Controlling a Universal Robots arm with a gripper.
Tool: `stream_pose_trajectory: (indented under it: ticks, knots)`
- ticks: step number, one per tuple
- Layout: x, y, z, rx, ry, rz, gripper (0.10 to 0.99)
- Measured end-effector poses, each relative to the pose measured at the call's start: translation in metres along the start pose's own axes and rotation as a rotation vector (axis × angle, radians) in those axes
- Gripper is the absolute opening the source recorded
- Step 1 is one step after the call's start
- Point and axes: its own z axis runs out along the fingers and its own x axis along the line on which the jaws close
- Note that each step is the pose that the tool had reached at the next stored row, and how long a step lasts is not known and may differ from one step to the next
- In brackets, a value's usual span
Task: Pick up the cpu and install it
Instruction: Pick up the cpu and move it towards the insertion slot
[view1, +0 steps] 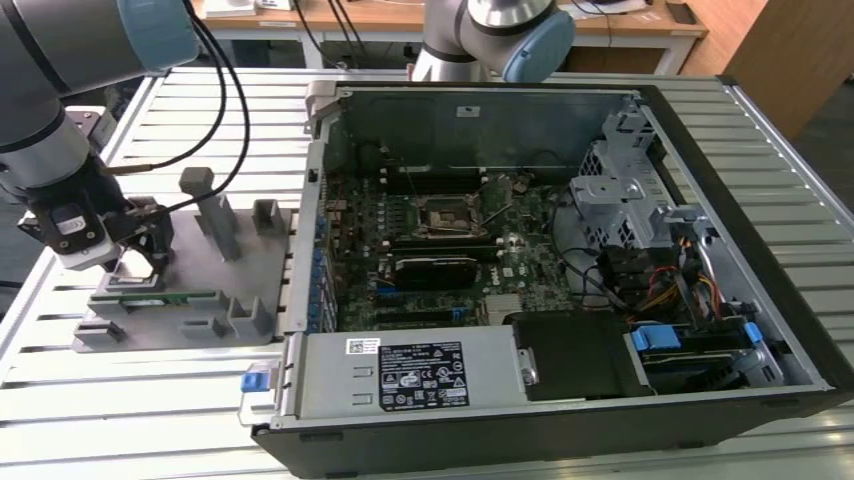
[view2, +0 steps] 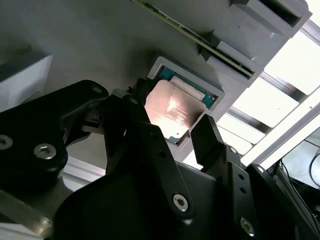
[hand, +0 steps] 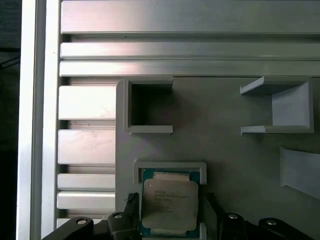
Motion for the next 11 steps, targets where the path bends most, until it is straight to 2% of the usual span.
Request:
stream_pose_trajectory:
  ticks: [6,7,11]
  knots:
    - [-0.0002,0.0000,0.0003,0.000,-0.0001,0.000,0.608]
    - [-0.0003,0.0001,0.0002,0.000,-0.0003,0.000,0.541]
    - [-0.0002,0.0001,-0.0014,0.000,0.0000,0.000,0.529]
